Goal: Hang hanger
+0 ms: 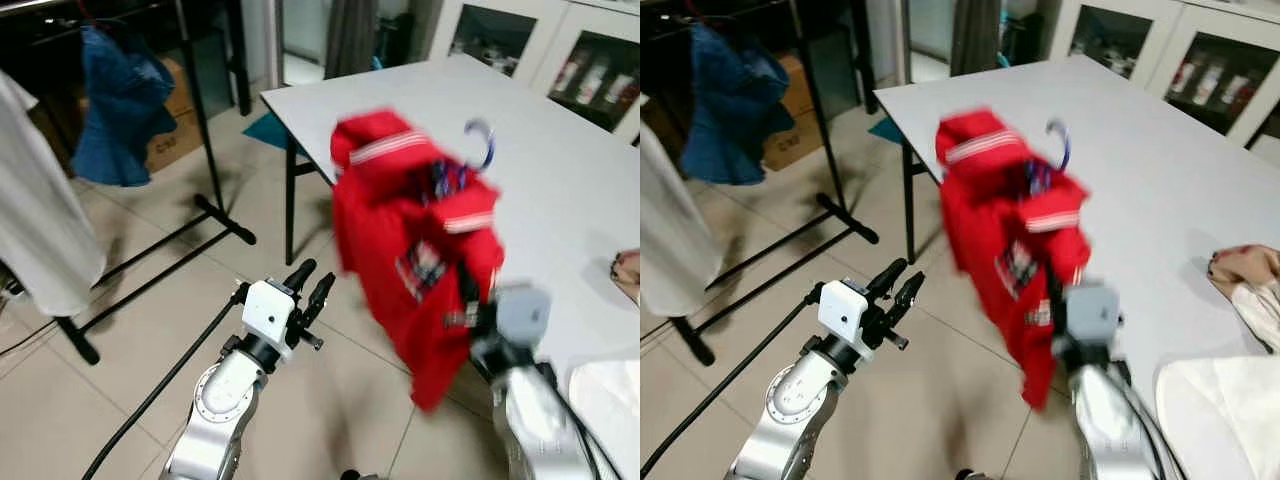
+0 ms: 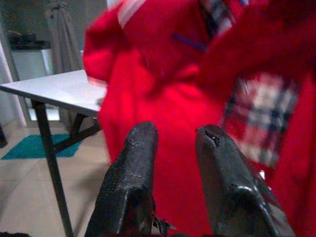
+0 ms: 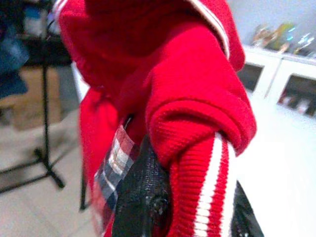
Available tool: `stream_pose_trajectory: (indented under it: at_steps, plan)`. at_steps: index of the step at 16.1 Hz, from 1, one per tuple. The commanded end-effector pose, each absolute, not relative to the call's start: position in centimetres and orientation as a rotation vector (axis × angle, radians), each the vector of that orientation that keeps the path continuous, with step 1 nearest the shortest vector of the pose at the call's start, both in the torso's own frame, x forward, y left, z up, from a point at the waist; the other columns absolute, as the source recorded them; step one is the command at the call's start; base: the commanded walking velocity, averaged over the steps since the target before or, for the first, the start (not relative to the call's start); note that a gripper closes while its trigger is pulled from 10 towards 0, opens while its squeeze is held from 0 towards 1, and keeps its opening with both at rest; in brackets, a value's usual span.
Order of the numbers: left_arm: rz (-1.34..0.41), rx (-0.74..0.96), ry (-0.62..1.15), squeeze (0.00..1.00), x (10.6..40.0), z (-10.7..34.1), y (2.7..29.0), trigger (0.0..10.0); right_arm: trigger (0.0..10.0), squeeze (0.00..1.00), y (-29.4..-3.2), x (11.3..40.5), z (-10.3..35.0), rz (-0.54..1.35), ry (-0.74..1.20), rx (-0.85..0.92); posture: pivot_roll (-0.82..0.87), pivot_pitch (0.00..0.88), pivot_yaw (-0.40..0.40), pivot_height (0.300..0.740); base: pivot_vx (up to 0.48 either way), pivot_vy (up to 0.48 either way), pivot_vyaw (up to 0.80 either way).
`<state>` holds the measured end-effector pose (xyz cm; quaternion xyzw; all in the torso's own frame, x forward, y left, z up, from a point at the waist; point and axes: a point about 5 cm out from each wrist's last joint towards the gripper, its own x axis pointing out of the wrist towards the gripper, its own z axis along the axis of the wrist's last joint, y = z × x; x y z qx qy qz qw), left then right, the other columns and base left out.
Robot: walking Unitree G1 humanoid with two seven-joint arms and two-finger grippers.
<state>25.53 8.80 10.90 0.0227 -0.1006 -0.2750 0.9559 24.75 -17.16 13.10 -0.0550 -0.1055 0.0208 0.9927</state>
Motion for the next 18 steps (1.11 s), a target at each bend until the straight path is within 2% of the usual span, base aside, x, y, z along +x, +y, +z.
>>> stream_pose_trajectory:
  at_steps: [1,6,8,13,18]
  plan:
    - [-0.572,0.046,-0.201,0.0,25.6,10.8,8.7,10.0,10.0,0.0,-18.1,25.9,15.7,-0.013,-0.31,-0.07,0.02,0.052,0.001,0.74,0.0,0.0,-0.77]
    - [-0.58,0.044,-0.203,0.0,25.6,10.9,8.4,10.0,10.0,0.0,-19.0,28.7,17.8,-0.096,-0.339,0.03,0.02,0.055,0.002,0.74,0.0,0.0,-0.77]
    - [-0.577,0.04,-0.203,0.0,25.6,10.8,8.4,10.0,10.0,0.0,-20.5,29.7,17.2,-0.238,-0.269,0.082,0.02,0.055,0.002,0.74,0.0,0.0,-0.77]
    - [-0.571,0.035,-0.203,0.0,25.5,10.8,8.4,10.0,10.0,0.0,-23.9,29.8,15.7,-0.501,-0.176,0.138,0.03,0.057,-0.007,0.74,0.0,0.0,-0.72]
    - [-0.577,0.033,-0.205,0.0,25.5,10.8,8.2,10.0,10.0,0.0,-23.6,30.1,15.7,-0.486,-0.165,0.173,0.02,0.06,-0.001,0.74,0.0,0.0,-0.59]
